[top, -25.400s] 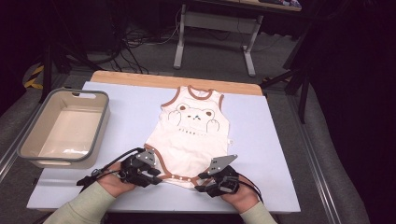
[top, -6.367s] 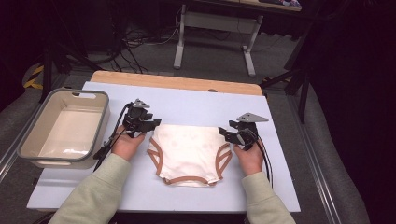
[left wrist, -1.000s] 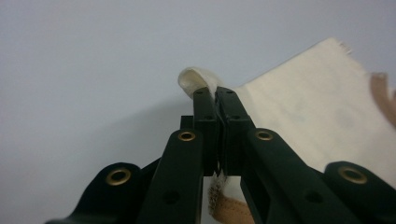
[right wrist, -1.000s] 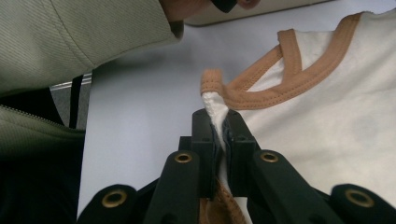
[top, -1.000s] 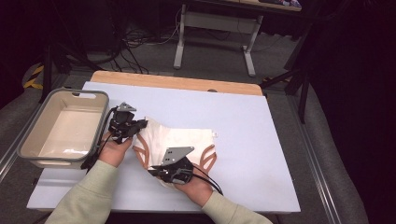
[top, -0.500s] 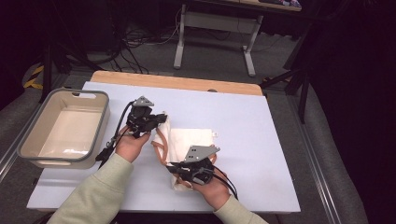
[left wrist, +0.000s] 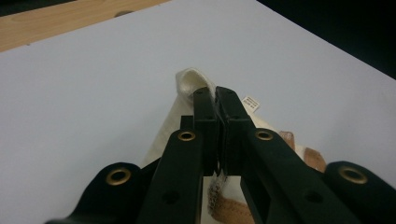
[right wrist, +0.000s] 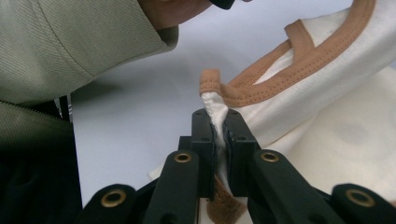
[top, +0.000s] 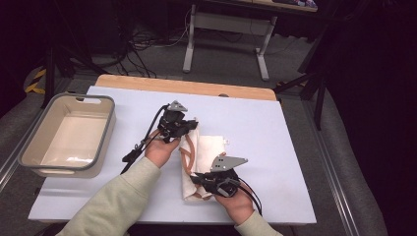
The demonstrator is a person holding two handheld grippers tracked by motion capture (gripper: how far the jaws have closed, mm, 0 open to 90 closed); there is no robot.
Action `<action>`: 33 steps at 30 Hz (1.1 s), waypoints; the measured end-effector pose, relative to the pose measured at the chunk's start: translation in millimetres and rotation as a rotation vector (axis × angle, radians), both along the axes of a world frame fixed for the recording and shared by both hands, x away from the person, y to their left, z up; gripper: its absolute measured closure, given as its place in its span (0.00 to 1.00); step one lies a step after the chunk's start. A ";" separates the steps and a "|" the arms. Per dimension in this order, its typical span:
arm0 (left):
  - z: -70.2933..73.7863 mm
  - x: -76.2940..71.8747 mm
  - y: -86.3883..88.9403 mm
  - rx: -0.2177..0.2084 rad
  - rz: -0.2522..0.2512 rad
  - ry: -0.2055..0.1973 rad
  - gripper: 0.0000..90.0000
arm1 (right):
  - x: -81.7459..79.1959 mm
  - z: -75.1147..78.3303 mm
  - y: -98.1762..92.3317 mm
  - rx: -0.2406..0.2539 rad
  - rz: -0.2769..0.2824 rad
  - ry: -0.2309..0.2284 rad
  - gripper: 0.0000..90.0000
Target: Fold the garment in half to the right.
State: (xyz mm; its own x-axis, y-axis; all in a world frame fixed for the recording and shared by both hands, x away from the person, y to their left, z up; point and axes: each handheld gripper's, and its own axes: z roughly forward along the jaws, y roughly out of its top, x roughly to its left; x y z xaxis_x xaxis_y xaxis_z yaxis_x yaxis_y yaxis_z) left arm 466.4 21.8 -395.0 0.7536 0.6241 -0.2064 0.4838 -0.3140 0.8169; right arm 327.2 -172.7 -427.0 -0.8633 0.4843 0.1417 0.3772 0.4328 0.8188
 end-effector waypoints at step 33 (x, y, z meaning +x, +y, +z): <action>-15.4 -0.1 2.5 0.002 -0.010 0.074 0.70 | 3.6 -1.1 -38.0 0.010 -0.080 0.046 0.47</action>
